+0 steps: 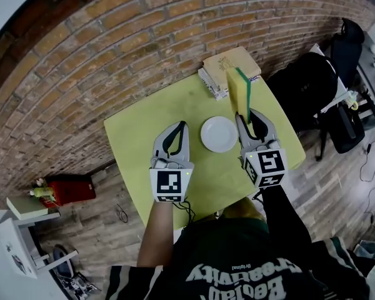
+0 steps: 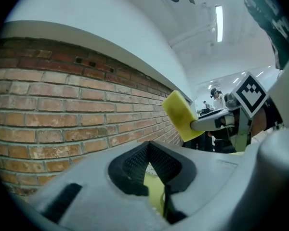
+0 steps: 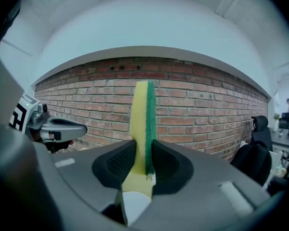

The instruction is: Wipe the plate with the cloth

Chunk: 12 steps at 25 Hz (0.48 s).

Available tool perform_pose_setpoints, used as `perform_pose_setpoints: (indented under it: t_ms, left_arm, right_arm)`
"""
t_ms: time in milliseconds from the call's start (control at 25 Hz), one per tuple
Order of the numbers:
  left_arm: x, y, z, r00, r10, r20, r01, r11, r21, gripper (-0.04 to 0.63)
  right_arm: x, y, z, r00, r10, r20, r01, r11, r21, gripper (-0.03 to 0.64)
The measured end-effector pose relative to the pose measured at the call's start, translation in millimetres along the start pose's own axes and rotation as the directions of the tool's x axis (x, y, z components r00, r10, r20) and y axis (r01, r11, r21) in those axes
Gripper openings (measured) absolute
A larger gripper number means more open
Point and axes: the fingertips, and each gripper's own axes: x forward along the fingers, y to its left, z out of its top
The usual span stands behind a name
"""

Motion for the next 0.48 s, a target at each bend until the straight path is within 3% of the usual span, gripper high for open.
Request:
perform_pose_setpoints:
  t_ms: [240, 480]
  left_arm:
    - [1.7, -2.2, -22.1, 0.999, -0.033, -0.027, 0.031, 0.997, -0.065, 0.008]
    - [5.2, -5.6, -39.5, 0.997, -0.044, -0.058, 0.04, 0.996, -0.079, 0.008]
  right_arm:
    - [6.5, 9.3, -24.5, 0.997, 0.009, -0.07, -0.007, 1.0, 0.028, 0.103]
    - [9.7, 14.7, -59.1, 0.978, 0.081, -0.191, -0.053, 0.988, 0.147, 0.101]
